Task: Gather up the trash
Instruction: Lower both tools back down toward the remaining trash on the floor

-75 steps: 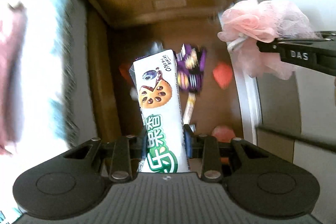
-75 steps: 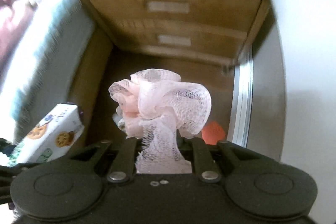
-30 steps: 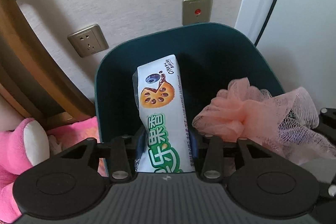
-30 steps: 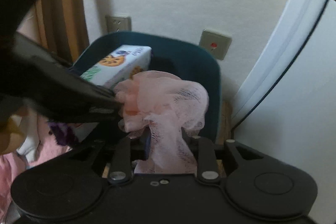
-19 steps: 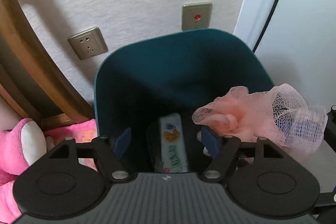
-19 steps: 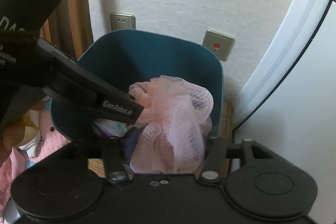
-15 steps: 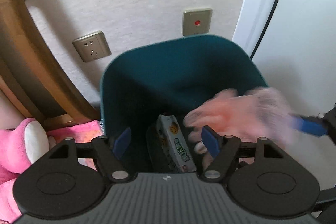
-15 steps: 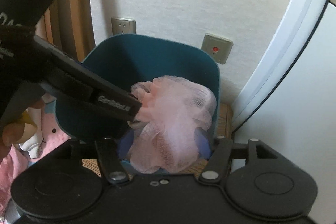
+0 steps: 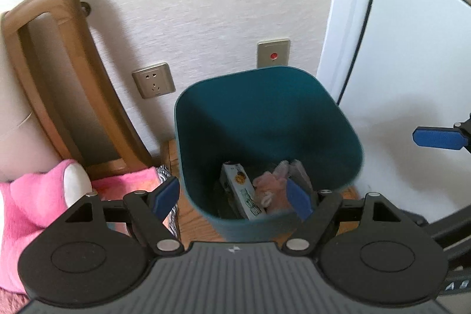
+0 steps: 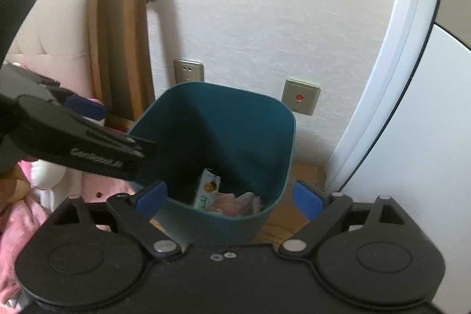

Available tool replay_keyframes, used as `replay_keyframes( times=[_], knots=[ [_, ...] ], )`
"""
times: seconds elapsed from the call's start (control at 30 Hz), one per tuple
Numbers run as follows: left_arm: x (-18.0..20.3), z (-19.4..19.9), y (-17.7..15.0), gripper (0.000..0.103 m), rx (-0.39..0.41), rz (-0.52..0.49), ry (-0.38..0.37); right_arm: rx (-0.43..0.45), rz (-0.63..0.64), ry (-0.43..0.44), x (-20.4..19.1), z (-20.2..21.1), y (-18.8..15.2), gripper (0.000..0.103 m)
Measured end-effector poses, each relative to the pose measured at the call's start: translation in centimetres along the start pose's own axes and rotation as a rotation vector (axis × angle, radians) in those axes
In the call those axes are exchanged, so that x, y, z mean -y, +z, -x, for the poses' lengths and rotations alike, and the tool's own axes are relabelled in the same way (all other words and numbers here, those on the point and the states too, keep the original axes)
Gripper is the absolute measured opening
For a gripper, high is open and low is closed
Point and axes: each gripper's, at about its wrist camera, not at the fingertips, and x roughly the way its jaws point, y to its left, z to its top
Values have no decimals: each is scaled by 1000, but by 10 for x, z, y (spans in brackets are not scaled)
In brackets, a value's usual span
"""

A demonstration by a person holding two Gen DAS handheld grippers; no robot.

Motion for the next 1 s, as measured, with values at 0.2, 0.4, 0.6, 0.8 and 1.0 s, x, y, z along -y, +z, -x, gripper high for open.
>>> replay_keyframes(
  times=[0.2, 0.4, 0.6, 0.8, 1.0],
  knots=[
    [9, 35, -38, 79, 37, 21, 18, 37, -27, 34, 5, 33, -24, 96],
    [18, 57, -83, 83, 50, 42, 18, 60, -60, 50, 5, 57, -60, 100],
    [18, 54, -139, 83, 0, 84, -18, 37, -124, 50, 3, 62, -110, 103],
    [16, 27, -201, 88, -75, 130, -39, -35, -178, 51, 2, 47, -174, 103],
    [26, -23, -260, 102, -141, 151, -44, -122, -201, 52, 0, 22, -244, 103]
  ],
)
